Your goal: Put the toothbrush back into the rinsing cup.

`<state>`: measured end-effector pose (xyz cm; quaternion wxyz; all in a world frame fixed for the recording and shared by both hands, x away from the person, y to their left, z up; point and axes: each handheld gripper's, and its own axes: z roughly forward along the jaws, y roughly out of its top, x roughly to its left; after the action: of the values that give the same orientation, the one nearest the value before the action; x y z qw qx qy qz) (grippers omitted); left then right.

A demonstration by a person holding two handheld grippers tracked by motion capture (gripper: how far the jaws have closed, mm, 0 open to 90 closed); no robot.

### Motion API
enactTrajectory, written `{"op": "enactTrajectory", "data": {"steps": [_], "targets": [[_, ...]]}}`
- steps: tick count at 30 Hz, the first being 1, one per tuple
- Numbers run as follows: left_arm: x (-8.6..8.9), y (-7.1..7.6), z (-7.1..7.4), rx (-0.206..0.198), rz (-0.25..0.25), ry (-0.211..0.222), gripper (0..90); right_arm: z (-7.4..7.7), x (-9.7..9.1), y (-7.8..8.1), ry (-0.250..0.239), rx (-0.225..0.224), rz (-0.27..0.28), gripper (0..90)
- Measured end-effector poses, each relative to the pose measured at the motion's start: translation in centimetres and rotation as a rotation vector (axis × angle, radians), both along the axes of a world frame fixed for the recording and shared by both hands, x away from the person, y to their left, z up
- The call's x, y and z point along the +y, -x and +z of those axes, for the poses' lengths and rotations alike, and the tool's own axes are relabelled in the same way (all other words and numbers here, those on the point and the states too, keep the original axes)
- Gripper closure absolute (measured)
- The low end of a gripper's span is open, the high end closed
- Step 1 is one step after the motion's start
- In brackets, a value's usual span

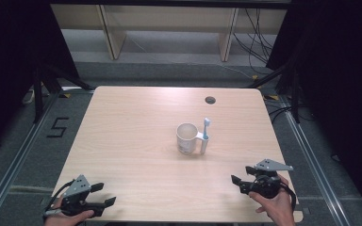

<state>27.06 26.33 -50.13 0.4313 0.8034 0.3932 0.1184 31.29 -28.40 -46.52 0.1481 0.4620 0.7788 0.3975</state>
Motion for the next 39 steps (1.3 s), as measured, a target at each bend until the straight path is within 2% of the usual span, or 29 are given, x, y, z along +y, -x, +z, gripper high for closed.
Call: {"op": "enactTrajectory", "data": {"steps": [1,2,4,5,6,7,9,12,13,14,15,16,17,21,23,24,25,26,28,29,32,33,34,35,36,39], "targets": [[0.0,0.0,0.0,-0.002,0.002,0.002,26.3,0.0,0.1,0.1,0.01,-0.001,-0.007,29.9],[0.0,0.0,0.0,-0.003,0.002,0.003,26.3,-0.2,0.1,0.1,-0.005,-0.006,0.001,29.9],[0.0,0.1,0.1,-0.001,0.006,-0.005,26.2,-0.2,0.2,0.3,0.005,0.0,-0.005,29.9],[0.0,0.0,0.0,-0.003,0.0,0.006,26.1,-0.3,0.3,0.4,0.026,-0.014,0.004,29.9],[0.0,0.0,0.0,-0.003,0.002,0.004,26.1,-0.3,0.3,0.4,0.026,-0.014,0.004,29.9],[0.0,0.0,0.0,-0.003,0.002,0.004,26.1,-0.4,0.5,0.7,0.015,0.014,-0.004,29.9],[0.0,0.0,0.0,-0.003,0.001,0.001,26.0,-0.6,0.5,0.7,0.033,-0.014,0.015,29.9],[0.0,0.0,0.0,-0.003,-0.002,0.005,26.0,-0.7,0.8,1.1,0.048,-0.006,0.027,29.9],[0.0,0.0,0.0,-0.003,-0.002,0.005,25.9,-0.8,0.9,1.2,0.03,0.007,0.028,29.8],[0.0,0.0,0.0,-0.003,-0.003,0.005,25.9,-0.7,1.0,1.4,0.041,0.009,0.025,29.7],[0.0,0.1,0.1,-0.001,-0.001,-0.003,25.7,-0.9,1.1,1.3,0.037,0.001,0.048,29.4],[0.0,0.1,0.2,0.005,-0.004,-0.009,25.7,-0.9,1.3,1.7,0.021,0.021,0.026,29.3],[0.0,0.1,0.1,0.003,-0.004,-0.007,25.7,-0.9,1.2,1.7,0.053,-0.001,0.049,28.5],[0.0,0.1,0.2,0.003,-0.005,-0.01,25.4,-1.3,1.4,2.3,0.052,0.011,0.054,27.5],[0.0,0.1,0.1,-0.003,-0.007,-0.001,25.4,-1.3,1.6,2.7,0.033,0.046,0.04,26.7],[-0.1,0.1,0.1,-0.001,-0.002,0.007,25.4,-1.3,1.5,2.9,0.045,0.05,0.035,26.7],[-0.1,0.1,0.1,0.005,-0.003,0.0,25.3,-1.4,1.4,2.7,0.06,0.013,0.065,26.4],[-0.1,0.1,0.1,0.004,-0.002,0.001,25.3,-1.4,1.5,3.0,0.048,0.045,0.051,25.8],[-0.1,0.1,0.2,0.004,-0.007,-0.008,25.2,-1.5,1.4,3.1,0.076,0.03,0.056,25.3],[-0.1,0.1,0.2,0.004,-0.005,-0.007,25.0,-1.6,1.3,3.2,0.075,0.023,0.06,25.2],[-0.1,0.1,0.1,0.0,-0.003,0.0,24.7,-1.9,1.3,3.4,0.061,0.042,0.068,24.7],[-0.2,0.1,0.1,-0.001,-0.003,0.0,24.7,-1.8,1.2,3.5,0.083,0.04,0.062,24.6],[0.0,0.0,0.2,-0.002,-0.01,-0.026,24.6,-1.8,1.2,3.6,0.097,0.027,0.055,24.6],[-0.2,0.1,0.2,0.001,-0.008,-0.005,24.5,-1.9,1.3,3.8,0.079,0.052,0.048,24.6],[-0.3,0.1,0.1,-0.01,-0.004,0.008,24.4,-1.9,1.3,3.8,0.081,0.055,0.043,24.5],[-0.3,0.1,0.1,-0.012,-0.006,0.005,24.1,-2.1,1.4,4.0,0.08,0.063,0.051,24.4]]}}
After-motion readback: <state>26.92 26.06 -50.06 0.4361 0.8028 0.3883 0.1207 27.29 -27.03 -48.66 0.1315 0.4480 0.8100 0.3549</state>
